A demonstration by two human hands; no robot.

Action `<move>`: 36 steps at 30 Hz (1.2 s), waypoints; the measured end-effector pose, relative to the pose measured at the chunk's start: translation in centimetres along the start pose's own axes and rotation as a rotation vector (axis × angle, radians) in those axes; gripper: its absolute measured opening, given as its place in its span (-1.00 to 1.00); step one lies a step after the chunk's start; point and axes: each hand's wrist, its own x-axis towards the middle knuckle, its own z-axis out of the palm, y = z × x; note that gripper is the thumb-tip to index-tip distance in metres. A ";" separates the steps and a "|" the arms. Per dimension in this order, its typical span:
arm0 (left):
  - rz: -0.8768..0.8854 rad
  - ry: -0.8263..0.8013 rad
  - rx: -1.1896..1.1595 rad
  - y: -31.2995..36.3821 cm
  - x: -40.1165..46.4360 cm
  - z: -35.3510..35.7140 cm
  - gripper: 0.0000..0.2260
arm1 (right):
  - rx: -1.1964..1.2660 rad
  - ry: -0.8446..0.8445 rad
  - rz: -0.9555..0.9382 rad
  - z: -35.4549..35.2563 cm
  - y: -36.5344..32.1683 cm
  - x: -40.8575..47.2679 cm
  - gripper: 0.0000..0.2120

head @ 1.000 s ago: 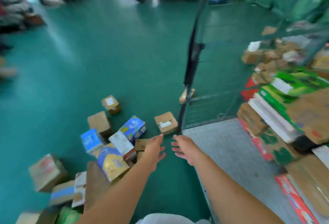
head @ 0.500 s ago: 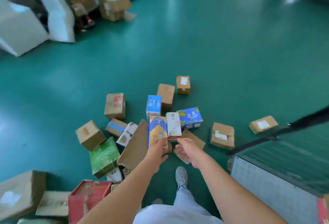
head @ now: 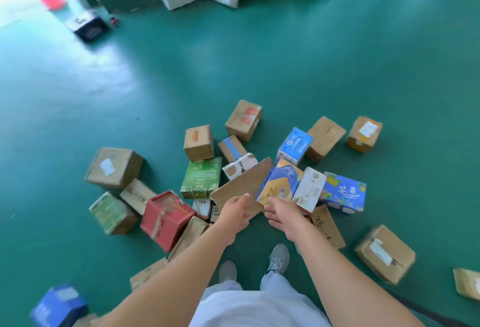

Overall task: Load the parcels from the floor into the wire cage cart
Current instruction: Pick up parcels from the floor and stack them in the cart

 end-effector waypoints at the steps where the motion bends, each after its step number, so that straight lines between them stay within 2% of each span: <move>1: -0.005 0.024 -0.020 0.0 -0.1 -0.3 -0.87 | -0.023 -0.020 0.006 0.4 -0.2 0.6 -0.85; 4: -0.043 0.110 -0.135 -1.1 0.6 -2.1 -0.87 | -0.134 -0.097 0.024 2.7 -1.2 1.9 -0.87; 8: -0.097 0.216 -0.303 -3.4 0.6 -5.1 -0.75 | -0.280 -0.186 0.049 6.6 -1.5 2.5 -0.85; 13: -0.144 0.342 -0.521 -6.6 -0.4 -9.4 -0.85 | -0.466 -0.287 0.069 12.0 -0.7 2.5 -0.78; 20: -0.164 0.375 -0.714 -10.2 -0.3 -14.8 -0.81 | -0.629 -0.300 0.118 18.6 1.3 1.8 -0.77; 27: -0.186 0.321 -0.746 -13.4 0.6 -22.4 -0.74 | -0.665 -0.234 0.163 26.4 5.0 1.7 -0.69; 36: -0.190 0.310 -0.670 -14.4 4.7 -32.8 -0.80 | -0.587 -0.238 0.219 35.4 6.6 2.7 -0.68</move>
